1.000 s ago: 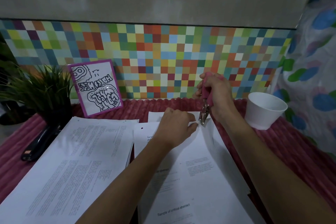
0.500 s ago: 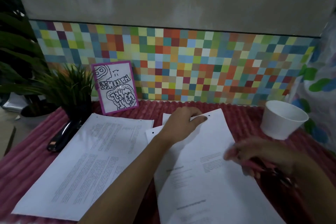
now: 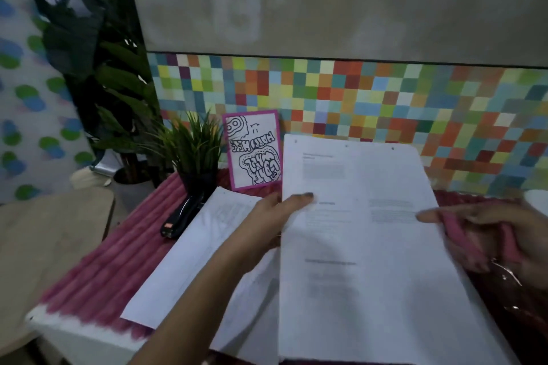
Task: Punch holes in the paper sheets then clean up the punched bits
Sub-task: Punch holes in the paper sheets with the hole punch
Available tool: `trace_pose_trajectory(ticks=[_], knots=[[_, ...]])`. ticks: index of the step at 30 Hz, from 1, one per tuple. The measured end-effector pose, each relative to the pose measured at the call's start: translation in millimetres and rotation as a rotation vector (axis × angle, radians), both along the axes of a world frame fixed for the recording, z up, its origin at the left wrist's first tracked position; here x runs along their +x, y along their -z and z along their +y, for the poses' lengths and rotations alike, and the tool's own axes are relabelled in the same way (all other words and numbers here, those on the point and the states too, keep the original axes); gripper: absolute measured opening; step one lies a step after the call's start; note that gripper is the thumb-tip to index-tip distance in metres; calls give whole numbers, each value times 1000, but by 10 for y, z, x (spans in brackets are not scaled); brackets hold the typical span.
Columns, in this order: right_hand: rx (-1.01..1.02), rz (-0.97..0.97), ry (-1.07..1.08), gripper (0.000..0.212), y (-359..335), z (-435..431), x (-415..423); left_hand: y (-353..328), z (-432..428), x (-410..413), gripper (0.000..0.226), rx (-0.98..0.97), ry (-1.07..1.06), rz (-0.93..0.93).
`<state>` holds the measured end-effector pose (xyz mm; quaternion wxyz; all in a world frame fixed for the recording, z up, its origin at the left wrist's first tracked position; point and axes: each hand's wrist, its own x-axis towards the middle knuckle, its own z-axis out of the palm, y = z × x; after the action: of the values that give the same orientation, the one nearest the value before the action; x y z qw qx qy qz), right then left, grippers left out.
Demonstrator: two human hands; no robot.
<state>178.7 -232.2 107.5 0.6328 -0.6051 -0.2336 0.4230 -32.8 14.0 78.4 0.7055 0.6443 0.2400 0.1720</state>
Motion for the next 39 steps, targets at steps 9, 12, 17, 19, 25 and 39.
trace_pose_trajectory(ticks=[9,12,17,19,25,39], knots=[[-161,119,-171,48,334,1336,-847,-53,972,-813,12,534,-350,457],[-235,85,-199,46,490,1529,-1012,94,1049,-972,12,660,-378,618],[-268,-2,-220,22,498,1571,-1164,341,1114,-955,38,867,-346,694],[-276,-23,-220,21,485,1544,-1184,382,1093,-920,43,894,-325,719],[-307,-87,-212,22,443,1405,-1191,438,1062,-926,52,948,-320,721],[-311,-143,-94,43,598,1478,-1318,563,962,-862,21,1096,-367,806]])
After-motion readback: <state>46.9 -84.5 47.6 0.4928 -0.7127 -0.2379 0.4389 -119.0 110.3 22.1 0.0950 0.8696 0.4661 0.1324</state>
